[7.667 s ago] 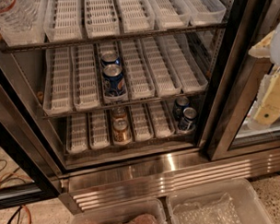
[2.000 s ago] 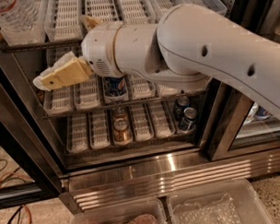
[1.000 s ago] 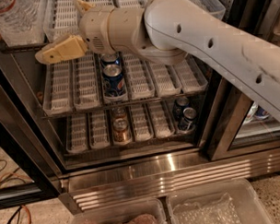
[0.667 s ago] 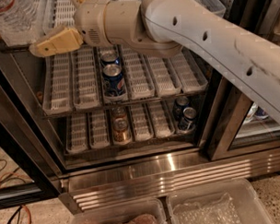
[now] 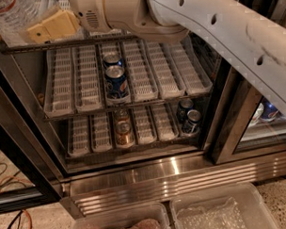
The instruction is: Pick water bottle from top shelf of fridge
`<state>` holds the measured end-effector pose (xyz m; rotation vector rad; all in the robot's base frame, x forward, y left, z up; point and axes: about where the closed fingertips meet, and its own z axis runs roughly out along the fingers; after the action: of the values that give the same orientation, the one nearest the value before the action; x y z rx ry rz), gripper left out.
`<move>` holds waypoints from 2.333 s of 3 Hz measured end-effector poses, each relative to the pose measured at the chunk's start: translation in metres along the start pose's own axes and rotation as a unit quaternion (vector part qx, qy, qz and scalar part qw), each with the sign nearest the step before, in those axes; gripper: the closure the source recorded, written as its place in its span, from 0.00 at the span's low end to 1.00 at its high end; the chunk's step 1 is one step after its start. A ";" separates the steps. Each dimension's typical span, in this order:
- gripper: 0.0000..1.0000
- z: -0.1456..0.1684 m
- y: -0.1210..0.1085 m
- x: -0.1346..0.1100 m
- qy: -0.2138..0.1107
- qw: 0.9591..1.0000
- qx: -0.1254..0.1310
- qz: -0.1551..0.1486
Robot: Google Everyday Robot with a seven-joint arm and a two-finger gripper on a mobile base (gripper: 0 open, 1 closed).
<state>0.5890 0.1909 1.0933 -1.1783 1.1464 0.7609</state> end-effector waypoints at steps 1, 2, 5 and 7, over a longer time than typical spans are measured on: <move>0.00 0.002 0.010 0.008 -0.011 1.000 0.009 0.014; 0.00 0.006 0.027 -0.005 -0.025 0.999 0.024 0.019; 0.00 0.055 0.072 -0.003 -0.038 0.995 0.047 0.075; 0.00 0.052 0.072 -0.004 -0.038 0.995 0.055 0.076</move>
Offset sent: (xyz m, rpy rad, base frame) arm -0.0447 0.0190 0.0054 0.1185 0.0156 -0.0701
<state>0.5360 0.2596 1.0745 -0.9712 1.2094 0.8412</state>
